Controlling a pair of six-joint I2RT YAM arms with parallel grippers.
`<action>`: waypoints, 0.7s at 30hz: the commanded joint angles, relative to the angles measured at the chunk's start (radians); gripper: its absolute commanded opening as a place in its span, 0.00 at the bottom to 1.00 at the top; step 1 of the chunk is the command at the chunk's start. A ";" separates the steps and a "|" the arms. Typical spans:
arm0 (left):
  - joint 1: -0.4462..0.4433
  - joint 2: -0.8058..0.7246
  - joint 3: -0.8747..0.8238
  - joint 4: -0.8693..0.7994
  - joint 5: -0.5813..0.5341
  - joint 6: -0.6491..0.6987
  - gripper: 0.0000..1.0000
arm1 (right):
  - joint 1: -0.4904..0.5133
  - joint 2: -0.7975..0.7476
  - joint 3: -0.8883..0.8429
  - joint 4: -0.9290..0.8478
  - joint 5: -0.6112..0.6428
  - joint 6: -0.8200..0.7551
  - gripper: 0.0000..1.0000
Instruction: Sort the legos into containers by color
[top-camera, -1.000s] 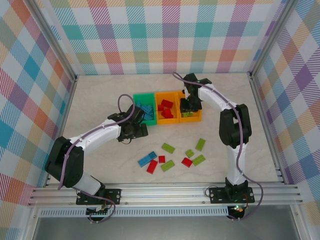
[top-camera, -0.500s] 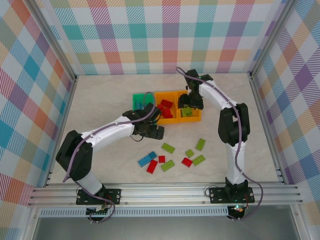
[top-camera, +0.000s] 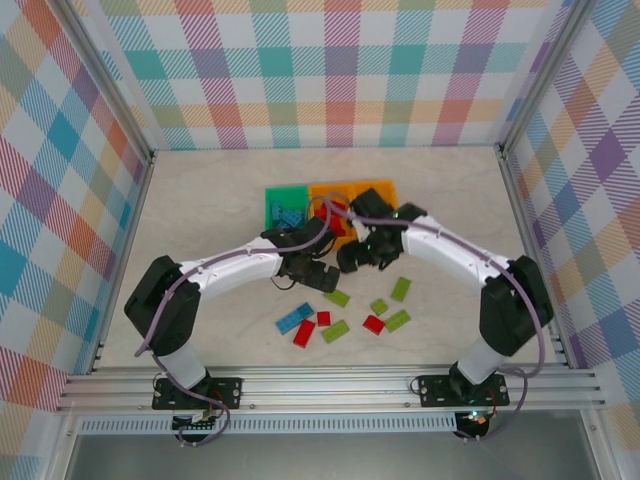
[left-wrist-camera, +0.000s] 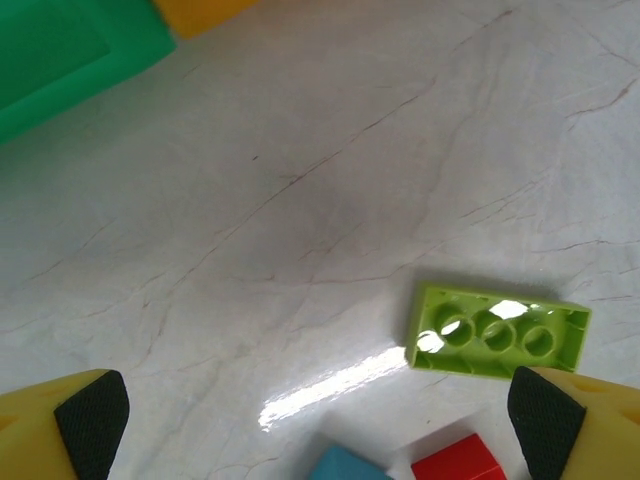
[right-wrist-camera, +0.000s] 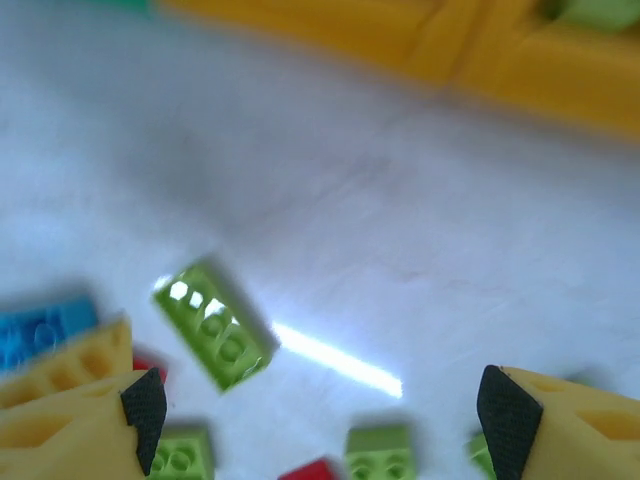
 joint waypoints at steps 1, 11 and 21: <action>0.043 -0.084 -0.054 0.024 -0.039 -0.057 1.00 | 0.057 -0.066 -0.129 0.143 -0.019 0.016 0.84; 0.166 -0.233 -0.218 0.054 -0.040 -0.145 1.00 | 0.193 -0.036 -0.267 0.310 -0.035 0.002 0.84; 0.218 -0.324 -0.290 0.051 -0.059 -0.190 1.00 | 0.207 0.131 -0.184 0.284 0.024 -0.023 0.80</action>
